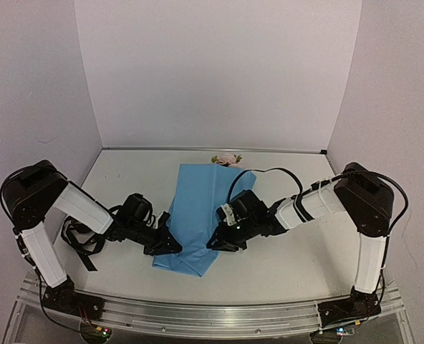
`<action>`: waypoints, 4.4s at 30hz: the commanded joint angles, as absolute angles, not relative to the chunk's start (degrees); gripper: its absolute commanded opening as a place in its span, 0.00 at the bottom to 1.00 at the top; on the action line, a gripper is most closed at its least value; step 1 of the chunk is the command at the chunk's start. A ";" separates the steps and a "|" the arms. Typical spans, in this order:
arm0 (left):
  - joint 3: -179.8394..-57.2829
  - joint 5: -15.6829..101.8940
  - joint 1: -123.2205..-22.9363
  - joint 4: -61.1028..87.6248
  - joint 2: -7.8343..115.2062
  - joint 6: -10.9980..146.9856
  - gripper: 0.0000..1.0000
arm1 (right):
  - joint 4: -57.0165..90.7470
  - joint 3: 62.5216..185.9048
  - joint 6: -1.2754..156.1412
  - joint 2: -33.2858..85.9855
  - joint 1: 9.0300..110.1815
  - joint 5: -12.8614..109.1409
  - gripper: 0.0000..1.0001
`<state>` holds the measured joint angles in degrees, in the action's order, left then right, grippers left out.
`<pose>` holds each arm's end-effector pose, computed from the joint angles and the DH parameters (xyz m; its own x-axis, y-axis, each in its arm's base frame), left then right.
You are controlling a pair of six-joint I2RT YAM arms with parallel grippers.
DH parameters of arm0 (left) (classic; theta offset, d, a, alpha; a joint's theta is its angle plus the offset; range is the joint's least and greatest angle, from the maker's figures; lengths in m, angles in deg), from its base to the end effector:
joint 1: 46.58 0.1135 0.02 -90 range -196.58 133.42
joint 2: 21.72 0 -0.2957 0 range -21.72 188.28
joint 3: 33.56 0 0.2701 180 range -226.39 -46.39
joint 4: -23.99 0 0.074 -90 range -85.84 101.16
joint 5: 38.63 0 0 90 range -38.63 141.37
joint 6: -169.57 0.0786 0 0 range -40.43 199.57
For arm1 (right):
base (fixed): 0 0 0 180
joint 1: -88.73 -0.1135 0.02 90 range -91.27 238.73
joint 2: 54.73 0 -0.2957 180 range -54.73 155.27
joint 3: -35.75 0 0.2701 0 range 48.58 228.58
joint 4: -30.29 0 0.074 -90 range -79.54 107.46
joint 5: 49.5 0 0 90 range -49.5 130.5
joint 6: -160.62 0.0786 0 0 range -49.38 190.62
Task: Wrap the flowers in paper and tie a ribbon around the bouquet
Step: Press the fold line on the folded wrapping paper.
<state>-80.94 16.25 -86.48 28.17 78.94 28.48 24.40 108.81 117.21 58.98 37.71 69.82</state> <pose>0.2217 -0.2443 0.0831 -0.9973 0.0043 -0.0729 0.0598 0.6196 -0.7826 0.2480 0.3677 0.1048 -0.9601 -0.1795 -0.2145 -0.2797 0.6069 0.7440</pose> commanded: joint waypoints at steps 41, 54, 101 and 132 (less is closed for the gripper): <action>-80.32 20.58 -86.04 19.77 84.30 29.39 0.08 | 27.07 116.12 123.20 64.77 60.32 76.99 0.23; -81.31 19.85 -85.95 19.96 85.63 29.65 0.08 | 27.31 117.58 123.81 58.03 60.53 77.53 0.25; -81.82 18.44 -84.90 19.50 86.56 30.71 0.07 | 33.97 133.12 137.61 79.45 65.92 77.90 0.28; -88.27 17.89 -84.64 15.67 80.88 31.79 0.13 | 7.33 153.13 127.59 77.36 71.43 68.79 0.33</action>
<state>-86.05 11.10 -85.07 24.52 82.51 30.34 15.20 149.98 135.71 83.07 71.23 72.15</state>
